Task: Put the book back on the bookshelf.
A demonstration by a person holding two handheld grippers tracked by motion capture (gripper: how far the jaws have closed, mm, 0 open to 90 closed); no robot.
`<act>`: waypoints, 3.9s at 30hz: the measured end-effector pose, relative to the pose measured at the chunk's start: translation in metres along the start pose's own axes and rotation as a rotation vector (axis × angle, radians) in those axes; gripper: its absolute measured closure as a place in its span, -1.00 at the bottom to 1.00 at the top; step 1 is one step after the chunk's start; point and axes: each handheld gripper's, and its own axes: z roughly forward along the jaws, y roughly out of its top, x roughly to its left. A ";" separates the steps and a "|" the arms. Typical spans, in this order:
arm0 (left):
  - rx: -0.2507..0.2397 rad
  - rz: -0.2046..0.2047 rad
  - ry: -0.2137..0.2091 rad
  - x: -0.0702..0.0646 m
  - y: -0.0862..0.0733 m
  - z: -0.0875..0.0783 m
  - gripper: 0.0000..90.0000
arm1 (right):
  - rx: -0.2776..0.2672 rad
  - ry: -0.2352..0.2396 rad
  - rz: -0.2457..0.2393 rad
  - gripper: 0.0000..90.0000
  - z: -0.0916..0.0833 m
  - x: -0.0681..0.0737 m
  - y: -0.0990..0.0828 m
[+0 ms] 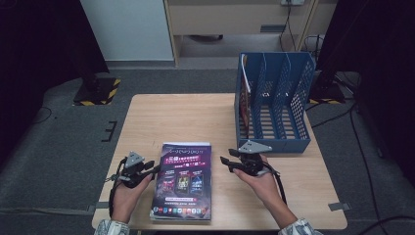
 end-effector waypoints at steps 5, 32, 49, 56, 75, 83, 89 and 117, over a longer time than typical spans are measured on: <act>0.012 -0.022 -0.034 0.001 -0.002 0.005 0.37 | 0.022 0.022 -0.012 0.17 0.005 0.005 -0.004; 0.045 0.014 -0.090 -0.006 0.000 0.014 0.37 | 0.126 0.118 -0.002 -0.35 0.030 0.023 -0.015; 0.048 0.046 -0.093 -0.011 0.001 0.017 0.34 | 0.193 0.201 0.111 -0.64 0.050 0.024 -0.030; 0.048 0.048 -0.092 -0.011 0.001 0.017 0.34 | 0.189 0.222 0.136 -0.64 0.054 0.024 -0.032; 0.050 0.055 -0.088 -0.011 0.000 0.016 0.33 | 0.169 0.232 0.091 -0.68 0.054 0.033 -0.020; 0.049 0.051 -0.089 -0.010 0.000 0.016 0.33 | 0.151 0.221 0.037 -0.68 0.059 0.038 -0.007; 0.048 0.054 -0.087 -0.010 0.000 0.015 0.32 | 0.152 0.235 0.049 -0.55 0.067 0.039 -0.002; 0.049 0.060 -0.086 -0.009 0.000 0.015 0.29 | 0.220 0.252 0.050 -0.48 0.088 0.049 0.021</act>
